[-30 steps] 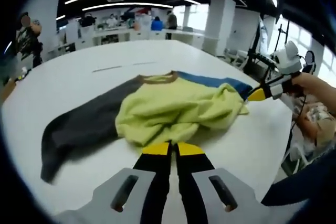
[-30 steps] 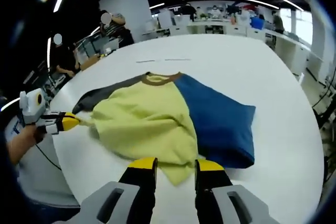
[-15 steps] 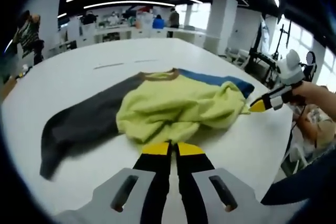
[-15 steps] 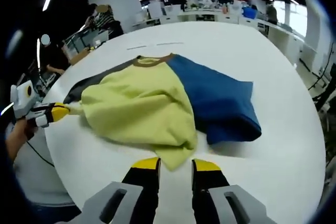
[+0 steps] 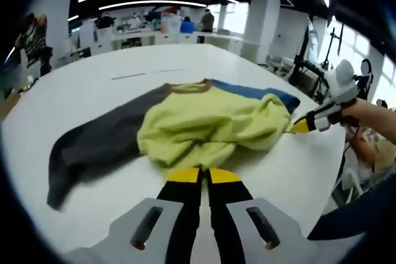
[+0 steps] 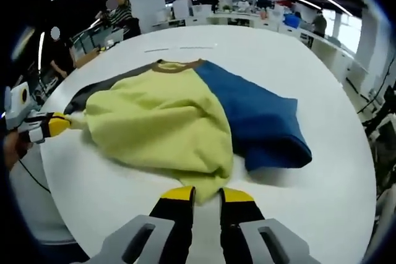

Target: Fold the garment on the visible template until the final outline fits inside the template.

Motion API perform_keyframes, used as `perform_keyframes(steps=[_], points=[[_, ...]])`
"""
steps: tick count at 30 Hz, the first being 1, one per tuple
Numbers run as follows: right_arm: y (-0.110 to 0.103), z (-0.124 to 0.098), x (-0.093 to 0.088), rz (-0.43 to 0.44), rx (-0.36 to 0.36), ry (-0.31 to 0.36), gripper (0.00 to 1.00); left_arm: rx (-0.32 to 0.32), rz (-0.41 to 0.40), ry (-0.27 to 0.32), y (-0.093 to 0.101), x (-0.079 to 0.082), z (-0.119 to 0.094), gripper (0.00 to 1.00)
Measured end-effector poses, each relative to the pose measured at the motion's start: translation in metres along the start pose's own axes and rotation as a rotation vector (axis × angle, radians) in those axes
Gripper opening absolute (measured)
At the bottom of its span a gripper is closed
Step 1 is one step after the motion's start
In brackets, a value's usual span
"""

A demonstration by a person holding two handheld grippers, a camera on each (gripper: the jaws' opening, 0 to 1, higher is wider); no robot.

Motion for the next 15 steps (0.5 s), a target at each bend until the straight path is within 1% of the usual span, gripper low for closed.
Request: perform_keyframes(steps=[2, 8, 10, 11, 15], points=[[-0.0005, 0.0001, -0.0005, -0.021, -0.012, -0.002, 0.09, 0.000, -0.001, -0.001, 0.0000, -0.0001, 0.0001, 0.01], [-0.0019, -0.0006, -0.0005, -0.026, -0.029, 0.003, 0.06, 0.001, -0.001, -0.001, 0.0005, -0.0008, -0.0002, 0.01], [-0.0008, -0.0005, 0.0000, -0.029, -0.038, 0.004, 0.03, 0.001, 0.014, -0.004, 0.0007, -0.0010, -0.0008, 0.01], [-0.0006, -0.0014, 0.0006, -0.035, -0.037, 0.008, 0.00, 0.007, 0.022, -0.005, 0.0003, -0.0009, -0.0015, 0.01], [0.0001, -0.0041, 0.0021, -0.026, -0.013, 0.011, 0.00, 0.008, 0.012, 0.001, -0.0019, 0.0012, -0.0050, 0.01]])
Point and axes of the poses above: the point that each gripper's makers call its tool centre point, and the gripper's own axes: z roughly forward along the fingers, y roughly to its right, x roughly out of its top, the point moved 4 cm from there along -z, roughly backward along the fingers, and after that the axes turned 5 degrees about -x, right-handed, at the moved point
